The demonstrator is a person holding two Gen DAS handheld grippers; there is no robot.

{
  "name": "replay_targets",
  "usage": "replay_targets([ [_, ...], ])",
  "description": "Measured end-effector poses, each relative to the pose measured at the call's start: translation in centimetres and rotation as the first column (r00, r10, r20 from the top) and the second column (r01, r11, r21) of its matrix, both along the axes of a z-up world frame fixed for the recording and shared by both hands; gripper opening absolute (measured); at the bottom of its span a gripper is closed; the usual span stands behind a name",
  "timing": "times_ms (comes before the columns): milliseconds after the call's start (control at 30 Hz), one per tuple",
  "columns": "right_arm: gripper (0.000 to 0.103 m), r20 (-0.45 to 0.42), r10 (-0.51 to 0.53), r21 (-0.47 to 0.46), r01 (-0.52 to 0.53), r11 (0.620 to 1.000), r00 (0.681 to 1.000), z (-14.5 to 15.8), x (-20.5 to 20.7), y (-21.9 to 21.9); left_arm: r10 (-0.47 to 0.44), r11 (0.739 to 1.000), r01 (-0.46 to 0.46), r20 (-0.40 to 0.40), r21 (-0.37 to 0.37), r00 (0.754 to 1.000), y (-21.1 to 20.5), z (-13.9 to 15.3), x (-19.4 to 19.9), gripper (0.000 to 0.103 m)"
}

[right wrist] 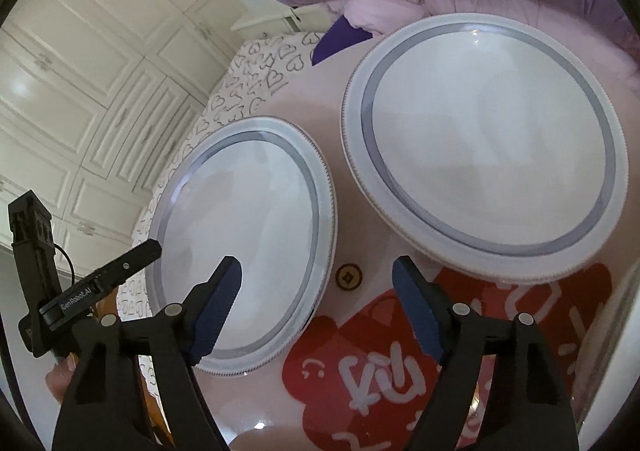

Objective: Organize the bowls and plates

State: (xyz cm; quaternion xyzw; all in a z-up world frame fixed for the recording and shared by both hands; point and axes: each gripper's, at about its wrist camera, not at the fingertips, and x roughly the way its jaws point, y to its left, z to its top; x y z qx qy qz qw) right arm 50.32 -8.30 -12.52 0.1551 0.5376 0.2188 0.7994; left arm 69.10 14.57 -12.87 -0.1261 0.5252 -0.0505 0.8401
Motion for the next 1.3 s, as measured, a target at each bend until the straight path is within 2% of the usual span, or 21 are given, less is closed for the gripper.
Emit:
replay_targets([
  [67,0.076,-0.006,-0.001,-0.004,0.001,1.0,1.0,-0.2,0.5,0.1,-0.006,1.0,0.006,-0.014,-0.005,1.0,0.1,-0.7,0.8,0.07],
  [133,0.072,-0.013,0.001,-0.011,-0.001,1.0,1.0,-0.5,0.8,0.3,-0.016,1.0,0.016,-0.034,-0.023,0.999,0.1,-1.3,1.3,0.053],
  [233,0.067,-0.016,0.004,-0.014,-0.004,1.0,1.0,-0.6,0.9,0.6,-0.031,0.998,0.029,-0.053,-0.05,0.998,0.5,-1.9,2.0,0.037],
  [333,0.054,-0.018,0.018,-0.012,-0.018,1.0,1.0,-0.5,1.1,1.0,-0.042,0.997,0.038,-0.053,-0.065,0.998,0.9,-2.2,2.4,0.034],
  [433,0.032,-0.023,0.036,-0.011,-0.036,0.999,0.999,-0.7,1.3,1.7,-0.047,0.998,0.045,-0.037,-0.048,0.998,0.9,-2.1,2.2,0.028],
  [600,0.031,-0.02,0.03,-0.007,-0.03,1.0,0.999,-0.9,1.2,2.0,-0.043,0.999,0.043,0.003,-0.02,0.999,0.6,-1.1,0.4,0.014],
  [900,0.024,-0.012,0.036,-0.003,-0.036,0.999,0.999,-0.6,0.4,1.8,-0.023,0.999,0.023,0.003,-0.026,1.0,0.5,-0.5,-1.6,0.014],
  [1300,0.023,0.009,0.048,0.003,-0.048,0.999,0.999,0.0,-0.8,1.4,-0.008,0.999,0.01,0.037,-0.041,0.999,0.9,1.2,-4.7,0.014],
])
